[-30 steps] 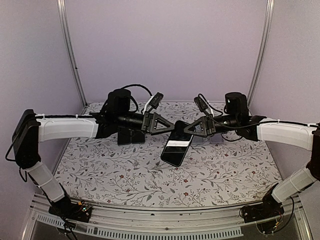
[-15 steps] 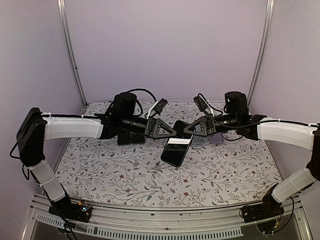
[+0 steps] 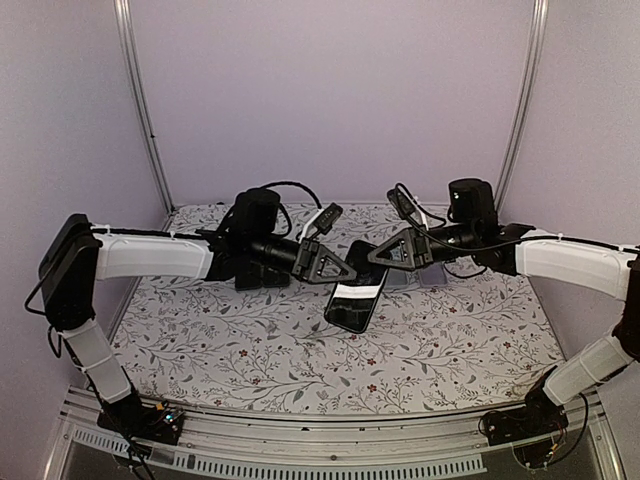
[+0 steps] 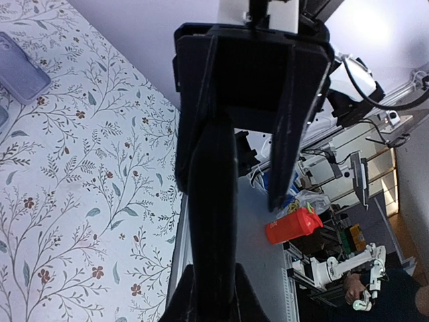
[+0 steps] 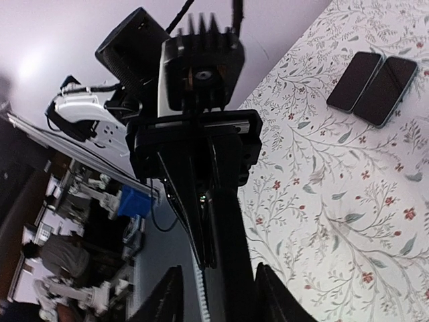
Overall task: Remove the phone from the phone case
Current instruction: Pass from the right arm to the left, then remove the bottom right corner of the phone case from the phone.
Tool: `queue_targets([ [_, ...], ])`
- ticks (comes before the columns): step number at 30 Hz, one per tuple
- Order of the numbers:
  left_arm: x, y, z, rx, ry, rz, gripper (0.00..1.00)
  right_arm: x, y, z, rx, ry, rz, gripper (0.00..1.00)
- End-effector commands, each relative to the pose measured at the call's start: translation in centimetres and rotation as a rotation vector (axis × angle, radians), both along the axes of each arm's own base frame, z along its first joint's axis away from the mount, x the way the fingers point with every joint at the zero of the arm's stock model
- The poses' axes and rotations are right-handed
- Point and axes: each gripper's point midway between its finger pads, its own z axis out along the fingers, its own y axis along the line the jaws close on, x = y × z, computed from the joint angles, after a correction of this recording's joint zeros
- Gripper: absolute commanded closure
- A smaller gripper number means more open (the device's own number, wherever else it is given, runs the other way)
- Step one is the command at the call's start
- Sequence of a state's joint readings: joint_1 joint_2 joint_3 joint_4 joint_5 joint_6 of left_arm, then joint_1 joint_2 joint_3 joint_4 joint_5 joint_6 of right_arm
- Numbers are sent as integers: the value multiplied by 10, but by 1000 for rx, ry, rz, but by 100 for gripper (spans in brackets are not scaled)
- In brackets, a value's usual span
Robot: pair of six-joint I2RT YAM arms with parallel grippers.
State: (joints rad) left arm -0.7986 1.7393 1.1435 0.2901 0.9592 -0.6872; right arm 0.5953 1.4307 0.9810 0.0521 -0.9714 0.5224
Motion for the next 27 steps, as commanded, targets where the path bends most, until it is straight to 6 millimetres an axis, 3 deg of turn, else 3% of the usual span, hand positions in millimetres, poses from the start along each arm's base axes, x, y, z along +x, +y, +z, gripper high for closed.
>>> queue_targets([
  [1,6,-3,8,-12,10,46,100,11,2,16,9,-73,-48,52],
  [4,15,0,19,-50,23,102,100,13,0,19,12,-91,-78,34],
  [8,36,10,43,-132,38,217,100,17,-5,18,9,-94,-133,22],
  [17,69,35,97,-332,68,394,100,12,-12,20,33,-87,-200,18],
  [27,69,38,126,-442,76,379,100,8,-18,18,53,-61,-254,18],
])
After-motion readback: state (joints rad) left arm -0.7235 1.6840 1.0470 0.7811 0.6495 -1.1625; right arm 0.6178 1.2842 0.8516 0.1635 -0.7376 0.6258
